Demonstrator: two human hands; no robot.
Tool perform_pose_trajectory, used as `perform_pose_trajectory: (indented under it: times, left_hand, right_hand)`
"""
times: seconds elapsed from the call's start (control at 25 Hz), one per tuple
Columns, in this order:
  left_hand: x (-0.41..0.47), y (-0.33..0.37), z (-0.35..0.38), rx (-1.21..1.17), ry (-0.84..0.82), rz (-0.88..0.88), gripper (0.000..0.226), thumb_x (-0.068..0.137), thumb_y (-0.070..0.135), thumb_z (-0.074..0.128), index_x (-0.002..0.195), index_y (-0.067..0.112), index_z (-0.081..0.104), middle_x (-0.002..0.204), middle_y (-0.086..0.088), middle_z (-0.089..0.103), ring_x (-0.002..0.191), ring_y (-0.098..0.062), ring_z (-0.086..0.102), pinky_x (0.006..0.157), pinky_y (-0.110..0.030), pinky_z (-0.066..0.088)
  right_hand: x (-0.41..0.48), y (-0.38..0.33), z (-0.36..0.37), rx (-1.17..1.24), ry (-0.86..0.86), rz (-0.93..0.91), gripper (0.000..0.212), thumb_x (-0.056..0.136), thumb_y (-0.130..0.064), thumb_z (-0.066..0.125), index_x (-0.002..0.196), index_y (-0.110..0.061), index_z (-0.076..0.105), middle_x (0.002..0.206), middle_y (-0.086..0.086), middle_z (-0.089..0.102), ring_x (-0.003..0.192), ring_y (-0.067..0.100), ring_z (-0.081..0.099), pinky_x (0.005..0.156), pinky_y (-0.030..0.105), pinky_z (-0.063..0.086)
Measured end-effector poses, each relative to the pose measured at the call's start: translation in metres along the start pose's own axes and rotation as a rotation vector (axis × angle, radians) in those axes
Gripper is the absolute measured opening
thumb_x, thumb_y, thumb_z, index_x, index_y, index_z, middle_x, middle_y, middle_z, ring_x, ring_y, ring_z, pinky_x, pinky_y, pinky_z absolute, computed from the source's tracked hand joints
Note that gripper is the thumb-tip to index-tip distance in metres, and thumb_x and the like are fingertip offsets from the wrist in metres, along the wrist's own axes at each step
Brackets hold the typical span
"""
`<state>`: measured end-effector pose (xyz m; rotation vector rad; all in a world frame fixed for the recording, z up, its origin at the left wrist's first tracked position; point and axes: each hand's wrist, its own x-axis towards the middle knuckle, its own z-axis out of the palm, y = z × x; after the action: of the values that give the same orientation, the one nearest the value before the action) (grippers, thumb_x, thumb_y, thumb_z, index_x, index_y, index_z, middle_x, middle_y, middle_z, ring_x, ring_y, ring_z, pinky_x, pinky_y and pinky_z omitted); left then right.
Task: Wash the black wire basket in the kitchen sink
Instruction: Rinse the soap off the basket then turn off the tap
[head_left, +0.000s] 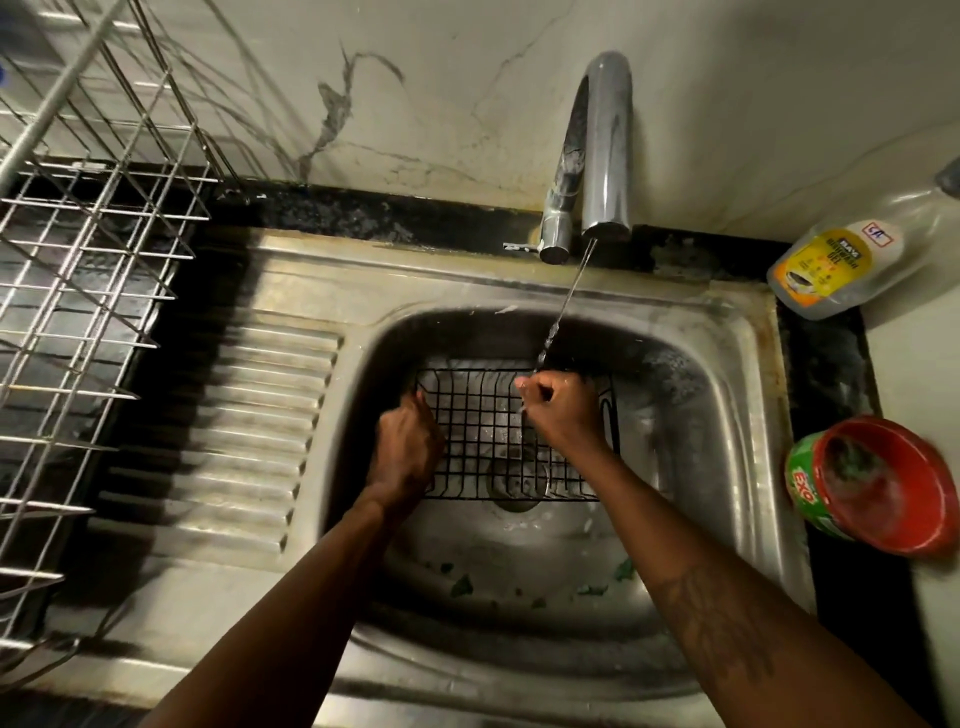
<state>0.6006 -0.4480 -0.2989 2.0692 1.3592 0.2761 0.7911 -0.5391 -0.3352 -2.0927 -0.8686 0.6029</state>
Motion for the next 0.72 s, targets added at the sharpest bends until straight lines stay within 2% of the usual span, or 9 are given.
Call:
perform_pose_trajectory:
  times: [0.08, 0.12, 0.16, 0.28, 0.4, 0.48, 0.56, 0.64, 0.72]
  left_hand:
    - [-0.002, -0.007, -0.005, -0.043, -0.039, -0.016, 0.025, 0.107, 0.010, 0.039, 0.092, 0.003, 0.058, 0.069, -0.012, 0.061, 0.056, -0.030, 0.060, 0.044, -0.023, 0.037]
    - [-0.003, -0.010, -0.008, -0.076, -0.049, -0.026, 0.026, 0.107, 0.011, 0.039, 0.086, 0.009, 0.054, 0.067, -0.009, 0.059, 0.052, -0.025, 0.057, 0.040, -0.016, 0.033]
    - [-0.005, -0.014, -0.011, -0.093, -0.050, -0.031, 0.028, 0.107, 0.012, 0.039, 0.082, 0.012, 0.051, 0.065, -0.007, 0.057, 0.051, -0.023, 0.055, 0.038, -0.016, 0.032]
    - [-0.007, -0.017, -0.012, -0.076, -0.062, -0.072, 0.027, 0.105, 0.012, 0.040, 0.081, 0.007, 0.052, 0.066, -0.009, 0.057, 0.056, -0.028, 0.057, 0.041, -0.021, 0.033]
    - [-0.001, -0.022, -0.010, 0.013, -0.087, -0.080, 0.023, 0.101, 0.014, 0.045, 0.080, 0.011, 0.053, 0.077, -0.012, 0.062, 0.063, -0.024, 0.056, 0.046, -0.020, 0.032]
    - [0.010, -0.022, -0.010, 0.099, -0.134, -0.118, 0.018, 0.096, 0.016, 0.051, 0.080, 0.011, 0.055, 0.085, -0.015, 0.064, 0.070, -0.023, 0.057, 0.055, -0.024, 0.035]
    - [0.028, -0.006, -0.016, 0.153, -0.217, -0.201, 0.018, 0.093, 0.018, 0.055, 0.080, 0.007, 0.061, 0.087, -0.016, 0.069, 0.068, -0.022, 0.061, 0.056, -0.025, 0.041]
    - [0.042, 0.020, -0.025, 0.180, -0.351, -0.285, 0.019, 0.096, 0.020, 0.055, 0.088, 0.005, 0.065, 0.085, -0.011, 0.067, 0.075, -0.021, 0.065, 0.058, -0.025, 0.050]
    - [0.048, 0.045, -0.036, 0.091, -0.445, -0.409, 0.017, 0.100, 0.019, 0.056, 0.098, 0.005, 0.065, 0.085, -0.012, 0.064, 0.081, -0.027, 0.066, 0.076, -0.035, 0.060]
  right_hand:
    - [-0.011, -0.005, -0.008, -0.158, 0.194, -0.267, 0.017, 0.099, -0.023, 0.063, 0.090, -0.015, 0.076, 0.079, -0.003, 0.070, 0.069, 0.011, 0.062, 0.061, 0.024, 0.049]
    - [-0.012, -0.004, -0.011, -0.207, 0.245, -0.339, 0.013, 0.098, -0.015, 0.063, 0.096, -0.013, 0.076, 0.088, -0.001, 0.070, 0.078, 0.011, 0.061, 0.068, 0.023, 0.049]
    - [-0.010, -0.003, -0.014, -0.261, 0.247, -0.378, 0.015, 0.096, -0.008, 0.062, 0.101, -0.010, 0.076, 0.095, 0.002, 0.068, 0.087, 0.014, 0.059, 0.075, 0.026, 0.050]
    - [0.001, -0.008, -0.016, -0.481, 0.061, -0.348, 0.027, 0.092, -0.006, 0.056, 0.111, -0.012, 0.074, 0.107, 0.007, 0.070, 0.101, 0.027, 0.059, 0.087, 0.042, 0.046]
    - [0.013, -0.021, -0.023, -0.698, -0.183, -0.287, 0.038, 0.092, -0.014, 0.055, 0.129, -0.015, 0.063, 0.121, 0.008, 0.067, 0.114, 0.028, 0.057, 0.098, 0.044, 0.037]
    - [0.017, -0.032, -0.027, -0.691, -0.280, -0.207, 0.042, 0.093, -0.015, 0.056, 0.135, -0.016, 0.059, 0.127, 0.007, 0.064, 0.117, 0.025, 0.058, 0.101, 0.042, 0.040]
    - [0.018, -0.043, -0.029, -0.580, -0.341, -0.103, 0.034, 0.097, -0.015, 0.056, 0.131, -0.016, 0.061, 0.117, 0.007, 0.066, 0.101, 0.022, 0.063, 0.083, 0.032, 0.050]
    - [0.018, -0.049, -0.033, -0.483, -0.467, -0.022, 0.018, 0.102, -0.023, 0.053, 0.113, -0.019, 0.066, 0.101, 0.006, 0.066, 0.086, 0.020, 0.064, 0.067, 0.027, 0.048]
    - [0.022, -0.059, -0.045, -0.415, -0.516, 0.000, 0.028, 0.104, -0.038, 0.050, 0.087, -0.023, 0.065, 0.091, 0.004, 0.067, 0.083, 0.019, 0.065, 0.070, 0.030, 0.048]
